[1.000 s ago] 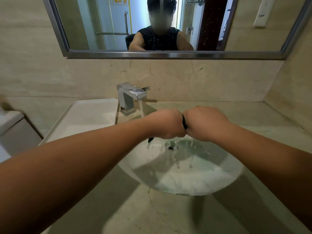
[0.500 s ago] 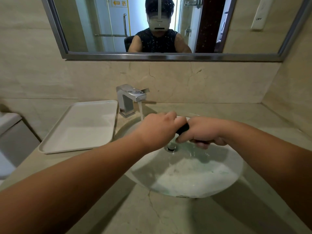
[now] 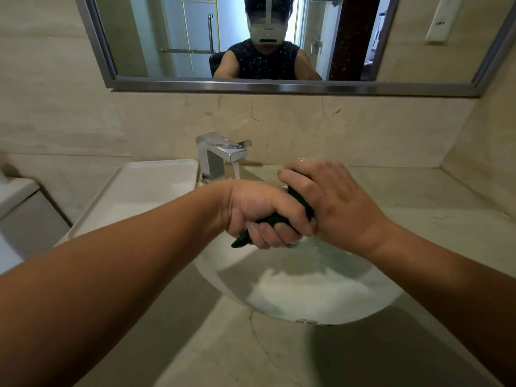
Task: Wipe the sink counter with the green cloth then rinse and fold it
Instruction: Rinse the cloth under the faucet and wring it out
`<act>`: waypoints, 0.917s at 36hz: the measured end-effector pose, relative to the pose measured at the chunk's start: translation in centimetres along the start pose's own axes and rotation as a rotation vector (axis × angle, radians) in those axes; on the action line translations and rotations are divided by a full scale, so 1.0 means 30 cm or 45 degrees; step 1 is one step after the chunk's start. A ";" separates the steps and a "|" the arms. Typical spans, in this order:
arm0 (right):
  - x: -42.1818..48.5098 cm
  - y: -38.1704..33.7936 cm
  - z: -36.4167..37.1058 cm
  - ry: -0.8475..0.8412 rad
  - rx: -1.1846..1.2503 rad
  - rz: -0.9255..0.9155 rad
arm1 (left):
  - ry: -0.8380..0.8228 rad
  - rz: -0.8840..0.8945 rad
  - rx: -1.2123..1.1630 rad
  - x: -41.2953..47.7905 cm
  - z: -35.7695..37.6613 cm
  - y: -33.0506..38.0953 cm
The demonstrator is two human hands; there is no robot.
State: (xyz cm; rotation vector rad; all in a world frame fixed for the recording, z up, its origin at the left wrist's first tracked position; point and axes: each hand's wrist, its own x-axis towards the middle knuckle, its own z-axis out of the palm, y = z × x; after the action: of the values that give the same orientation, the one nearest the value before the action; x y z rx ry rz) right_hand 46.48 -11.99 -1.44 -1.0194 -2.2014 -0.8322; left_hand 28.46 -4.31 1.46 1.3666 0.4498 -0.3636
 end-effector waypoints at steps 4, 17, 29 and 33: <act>0.015 -0.009 -0.008 -0.152 -0.028 -0.058 | 0.128 -0.173 0.126 -0.002 0.035 -0.014; 0.056 -0.092 -0.015 -1.555 0.239 0.527 | 0.912 -0.466 1.393 0.102 0.178 -0.096; 0.014 -0.035 0.026 -1.612 1.147 1.184 | 1.231 -0.026 1.867 0.087 0.138 -0.170; 0.033 -0.033 0.087 -1.521 1.060 1.176 | 1.287 -0.071 1.757 0.084 0.073 -0.182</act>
State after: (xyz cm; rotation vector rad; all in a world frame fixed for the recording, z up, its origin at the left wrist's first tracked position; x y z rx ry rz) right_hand 44.55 -10.14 -2.70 -1.9938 -2.0010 1.2894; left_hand 28.10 -7.38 -4.14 2.8908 1.1792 0.0813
